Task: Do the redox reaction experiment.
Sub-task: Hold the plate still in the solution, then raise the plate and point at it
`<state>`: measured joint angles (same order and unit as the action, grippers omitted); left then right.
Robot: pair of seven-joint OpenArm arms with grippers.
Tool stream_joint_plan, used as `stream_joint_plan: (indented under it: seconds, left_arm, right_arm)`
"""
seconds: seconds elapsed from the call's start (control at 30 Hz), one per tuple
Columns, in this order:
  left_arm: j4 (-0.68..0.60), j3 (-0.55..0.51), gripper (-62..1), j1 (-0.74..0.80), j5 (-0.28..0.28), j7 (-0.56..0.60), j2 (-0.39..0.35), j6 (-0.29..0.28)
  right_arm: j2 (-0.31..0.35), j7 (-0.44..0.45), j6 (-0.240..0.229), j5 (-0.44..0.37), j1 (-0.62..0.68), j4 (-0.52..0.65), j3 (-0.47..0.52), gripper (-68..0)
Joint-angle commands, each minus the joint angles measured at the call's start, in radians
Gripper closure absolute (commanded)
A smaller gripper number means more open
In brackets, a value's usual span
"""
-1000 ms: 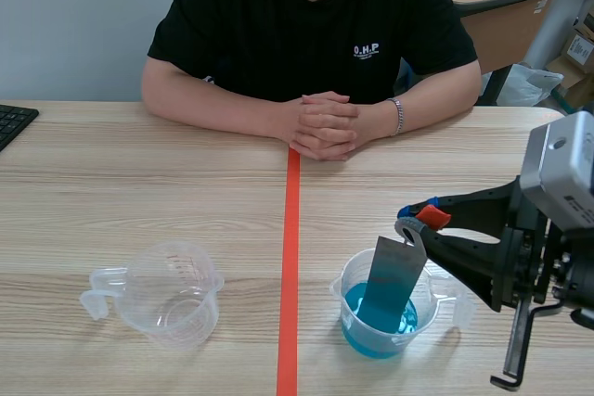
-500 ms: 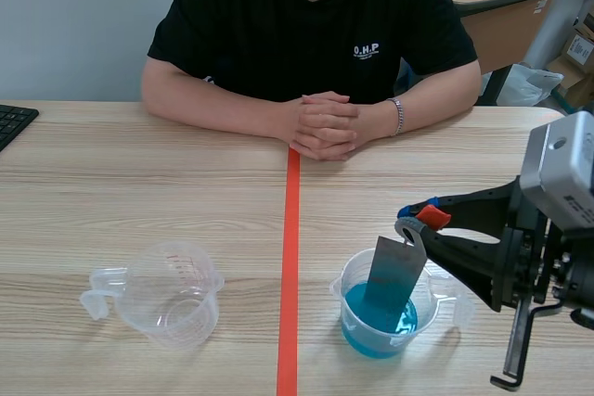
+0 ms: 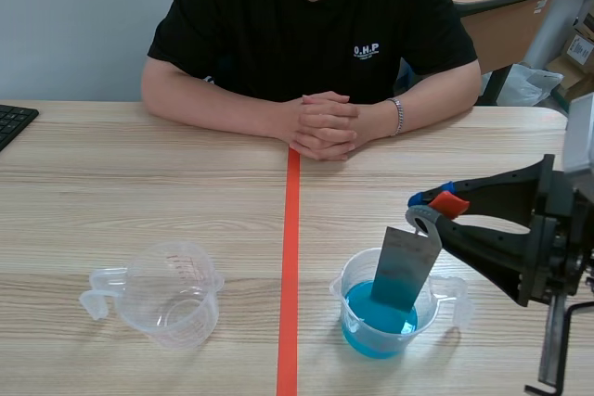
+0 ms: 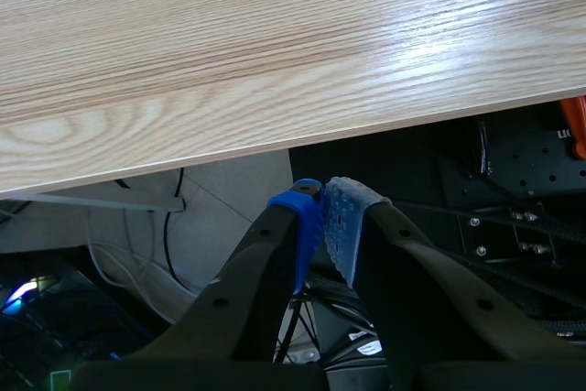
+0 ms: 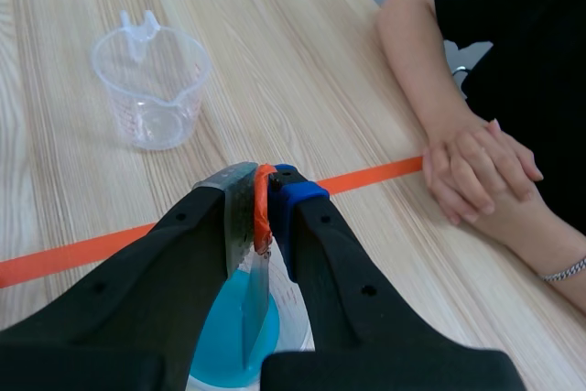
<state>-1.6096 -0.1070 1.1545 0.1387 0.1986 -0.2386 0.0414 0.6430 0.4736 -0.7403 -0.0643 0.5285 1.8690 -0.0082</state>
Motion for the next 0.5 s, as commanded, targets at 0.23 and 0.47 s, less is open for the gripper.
stream_joint_plan:
  seconds: [0.23,0.47]
  left_arm:
    - [-0.011,0.002,-4.9,0.006,0.002,0.009,-0.009,-0.003]
    - [-0.011,0.002,-4.9,0.006,0.002,-0.016,-0.014,-0.003]
  right_arm:
    - [0.014,0.019,-0.005,-0.057,0.080,0.146,0.116,-1.7]
    - [0.014,0.014,-0.005,-0.074,0.153,0.247,0.195,-1.7]
